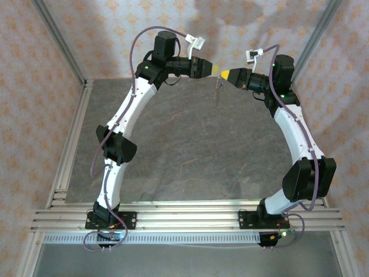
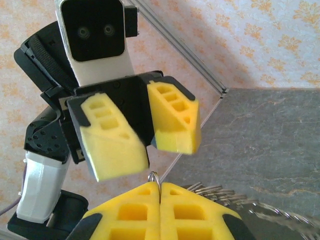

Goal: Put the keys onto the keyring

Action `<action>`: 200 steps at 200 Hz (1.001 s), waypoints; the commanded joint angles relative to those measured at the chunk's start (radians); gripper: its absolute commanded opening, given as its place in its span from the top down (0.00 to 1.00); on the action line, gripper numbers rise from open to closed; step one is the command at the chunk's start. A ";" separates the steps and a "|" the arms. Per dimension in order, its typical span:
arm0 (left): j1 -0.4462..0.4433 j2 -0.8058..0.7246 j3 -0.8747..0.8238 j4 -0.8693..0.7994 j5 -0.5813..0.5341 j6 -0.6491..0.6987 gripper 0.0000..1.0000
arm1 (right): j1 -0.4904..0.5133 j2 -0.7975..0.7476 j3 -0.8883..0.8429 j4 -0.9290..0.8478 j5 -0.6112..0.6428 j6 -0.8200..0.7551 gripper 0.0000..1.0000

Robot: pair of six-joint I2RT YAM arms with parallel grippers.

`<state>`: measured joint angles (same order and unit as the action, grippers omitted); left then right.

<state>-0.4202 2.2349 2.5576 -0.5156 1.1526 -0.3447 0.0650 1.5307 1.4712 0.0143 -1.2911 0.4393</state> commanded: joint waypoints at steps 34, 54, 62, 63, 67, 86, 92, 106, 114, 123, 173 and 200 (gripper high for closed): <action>-0.021 -0.001 0.028 -0.026 0.030 0.027 0.67 | 0.005 -0.013 0.009 0.029 -0.008 -0.024 1.00; -0.026 0.002 0.028 -0.025 0.030 0.027 0.69 | 0.006 -0.013 0.005 0.035 -0.004 -0.021 1.00; -0.027 0.002 0.027 -0.023 0.029 0.026 0.71 | 0.006 -0.012 0.004 0.039 -0.004 -0.018 1.00; -0.028 0.002 0.027 -0.023 0.029 0.026 0.71 | 0.006 -0.013 0.003 0.038 -0.005 -0.017 1.00; -0.028 0.002 0.029 -0.021 0.029 0.025 0.73 | 0.006 -0.013 0.002 0.040 -0.003 -0.016 1.00; -0.032 0.005 0.027 -0.010 0.027 0.016 0.78 | 0.006 -0.012 0.000 0.048 0.000 -0.010 1.00; -0.033 0.006 0.026 -0.006 0.028 0.014 0.79 | 0.006 -0.012 0.000 0.050 0.001 -0.008 1.00; -0.037 0.006 0.026 -0.001 0.029 0.012 0.82 | 0.004 -0.012 -0.004 0.061 0.002 -0.001 1.00; -0.040 0.008 0.027 0.004 0.028 0.009 0.84 | 0.006 -0.012 -0.006 0.065 0.001 0.003 1.00; -0.042 0.008 0.027 0.010 0.030 0.007 0.87 | 0.006 -0.011 -0.008 0.069 0.001 0.006 1.00; -0.064 0.011 0.027 0.014 0.015 0.008 1.00 | 0.007 -0.012 -0.017 0.100 0.010 0.036 1.00; -0.068 0.002 0.012 0.024 -0.019 -0.001 1.00 | 0.006 -0.020 -0.018 0.103 0.057 0.050 0.95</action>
<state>-0.4511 2.2349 2.5576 -0.5262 1.1404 -0.3412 0.0643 1.5307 1.4555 0.0360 -1.2713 0.4660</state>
